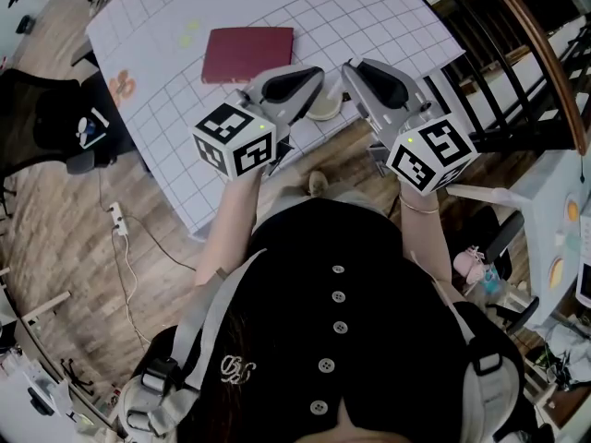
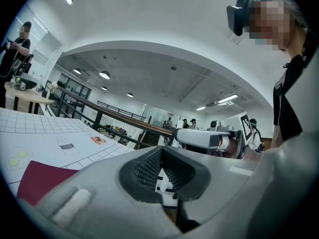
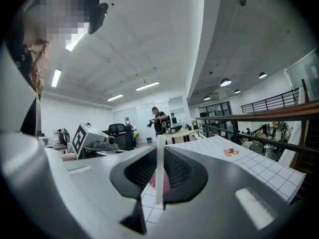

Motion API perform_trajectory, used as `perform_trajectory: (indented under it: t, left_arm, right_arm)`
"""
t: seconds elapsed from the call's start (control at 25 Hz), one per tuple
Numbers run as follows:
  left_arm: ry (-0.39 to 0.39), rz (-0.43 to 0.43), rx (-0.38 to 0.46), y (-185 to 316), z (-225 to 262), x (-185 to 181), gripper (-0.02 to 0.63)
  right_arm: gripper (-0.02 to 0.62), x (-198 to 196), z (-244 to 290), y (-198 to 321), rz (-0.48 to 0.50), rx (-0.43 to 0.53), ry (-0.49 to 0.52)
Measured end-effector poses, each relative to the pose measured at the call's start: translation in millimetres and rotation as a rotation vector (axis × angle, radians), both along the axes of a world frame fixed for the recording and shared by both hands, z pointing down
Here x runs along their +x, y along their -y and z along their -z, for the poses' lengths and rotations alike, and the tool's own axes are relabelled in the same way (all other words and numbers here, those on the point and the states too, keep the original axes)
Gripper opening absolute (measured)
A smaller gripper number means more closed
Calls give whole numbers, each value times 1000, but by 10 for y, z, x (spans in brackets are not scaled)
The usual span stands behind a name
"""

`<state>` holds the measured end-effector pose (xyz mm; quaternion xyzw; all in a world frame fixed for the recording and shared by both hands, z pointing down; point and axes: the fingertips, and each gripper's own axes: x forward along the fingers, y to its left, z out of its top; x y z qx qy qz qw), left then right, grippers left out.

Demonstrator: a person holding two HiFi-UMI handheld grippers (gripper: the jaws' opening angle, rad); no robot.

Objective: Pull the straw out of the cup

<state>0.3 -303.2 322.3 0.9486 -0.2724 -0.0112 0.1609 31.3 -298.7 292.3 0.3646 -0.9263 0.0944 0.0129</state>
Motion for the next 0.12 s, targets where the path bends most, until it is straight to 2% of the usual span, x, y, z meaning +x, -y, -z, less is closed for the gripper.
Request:
perform_trajectory:
  t: [0.12]
  left_arm:
    - [0, -2, -1, 0, -1, -1, -3]
  right_arm:
    - [38, -7, 7, 7, 0, 1, -1]
